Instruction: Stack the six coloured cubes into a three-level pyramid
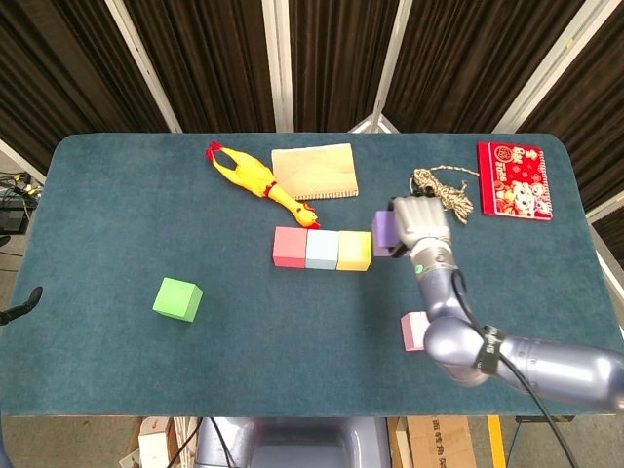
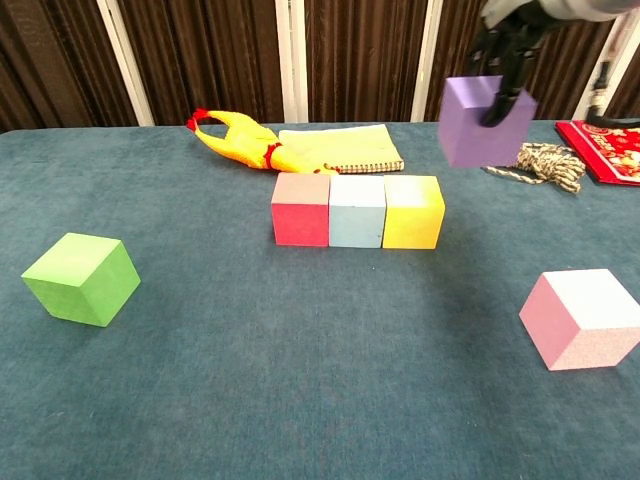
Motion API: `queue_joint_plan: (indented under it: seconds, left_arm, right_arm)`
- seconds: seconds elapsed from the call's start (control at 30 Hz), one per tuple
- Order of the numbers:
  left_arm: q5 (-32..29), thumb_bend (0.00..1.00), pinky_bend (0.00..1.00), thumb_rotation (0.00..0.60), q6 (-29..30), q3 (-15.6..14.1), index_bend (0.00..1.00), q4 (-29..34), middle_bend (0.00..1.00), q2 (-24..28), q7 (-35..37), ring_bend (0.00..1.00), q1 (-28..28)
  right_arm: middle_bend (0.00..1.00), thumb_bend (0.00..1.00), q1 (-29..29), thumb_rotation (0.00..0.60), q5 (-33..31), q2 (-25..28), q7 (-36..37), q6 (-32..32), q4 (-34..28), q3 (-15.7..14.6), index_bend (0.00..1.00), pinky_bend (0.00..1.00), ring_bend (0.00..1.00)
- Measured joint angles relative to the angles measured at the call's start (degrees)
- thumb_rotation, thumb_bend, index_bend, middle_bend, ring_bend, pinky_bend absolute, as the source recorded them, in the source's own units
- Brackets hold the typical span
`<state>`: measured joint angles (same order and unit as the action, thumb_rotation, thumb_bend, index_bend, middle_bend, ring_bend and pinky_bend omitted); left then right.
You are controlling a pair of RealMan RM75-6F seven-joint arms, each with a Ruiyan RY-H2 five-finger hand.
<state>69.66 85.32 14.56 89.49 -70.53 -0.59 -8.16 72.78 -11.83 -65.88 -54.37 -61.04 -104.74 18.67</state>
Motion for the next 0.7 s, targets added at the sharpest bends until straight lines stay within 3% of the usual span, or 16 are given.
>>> queue_joint_plan:
  seconds: [0.17,0.7]
  left_arm:
    - [0.6,0.28,0.0,0.6,0.7,0.0,0.18,-0.2,0.0,-0.4,0.0,0.0,0.0]
    - [1.2,0.28,0.0,0.6,0.7,-0.1,0.18,0.1,0.0,0.3,1.7,0.0,0.3]
  right_arm:
    - [0.33,0.32,4.1,0.6,-4.8,-3.9,-2.7,-1.0,1.5,1.6,0.4,0.0,0.16]
    - [0.33,0.32,10.3,0.6,-10.0,-12.9,-7.6,-3.9,12.5,5.2,0.4,0.0,0.16]
